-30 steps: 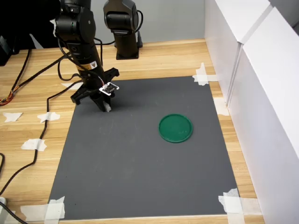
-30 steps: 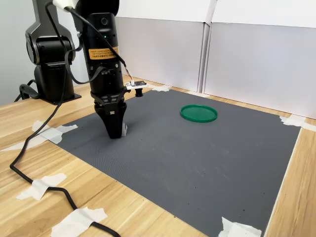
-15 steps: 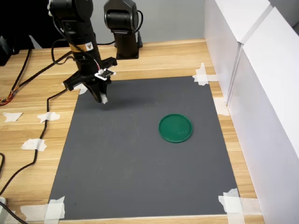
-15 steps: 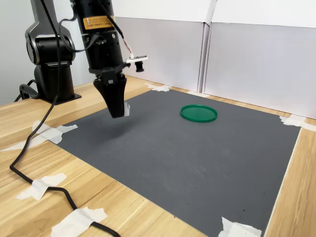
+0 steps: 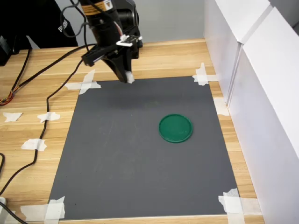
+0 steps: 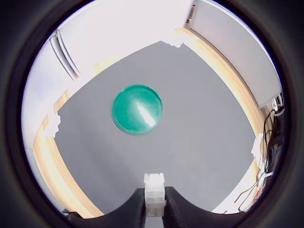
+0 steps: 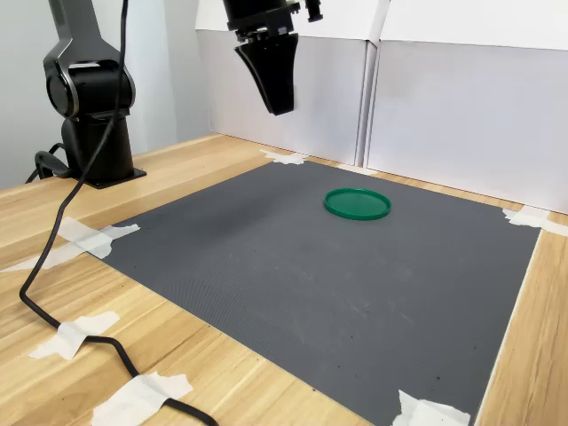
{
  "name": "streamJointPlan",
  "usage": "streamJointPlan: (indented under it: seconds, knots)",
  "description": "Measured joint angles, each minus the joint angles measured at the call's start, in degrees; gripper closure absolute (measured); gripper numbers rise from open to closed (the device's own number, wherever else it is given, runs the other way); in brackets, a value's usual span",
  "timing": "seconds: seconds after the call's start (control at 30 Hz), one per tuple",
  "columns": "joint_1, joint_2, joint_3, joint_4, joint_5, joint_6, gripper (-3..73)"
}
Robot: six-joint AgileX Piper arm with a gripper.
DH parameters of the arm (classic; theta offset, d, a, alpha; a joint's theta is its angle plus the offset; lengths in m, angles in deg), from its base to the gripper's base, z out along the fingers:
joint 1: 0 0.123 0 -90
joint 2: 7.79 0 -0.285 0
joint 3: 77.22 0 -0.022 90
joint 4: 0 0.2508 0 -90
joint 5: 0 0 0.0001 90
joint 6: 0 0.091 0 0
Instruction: Grasp a white terminal and put it on the green lid.
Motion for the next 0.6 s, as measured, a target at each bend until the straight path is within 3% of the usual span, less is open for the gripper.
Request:
streamJointPlan:
  seconds: [0.13, 0.33, 0.47, 0.6]
  knots:
    - [6.2, 1.4, 0.0, -1.1, -1.6, 3.5, 60.6]
    - [13.8, 7.0, -0.2, -6.2, -5.1, 10.9, 60.6]
    - [16.5, 11.7, -1.8, -9.1, -6.5, 14.9, 60.6]
    - [17.3, 16.3, -5.7, -9.1, -7.2, 16.8, 60.6]
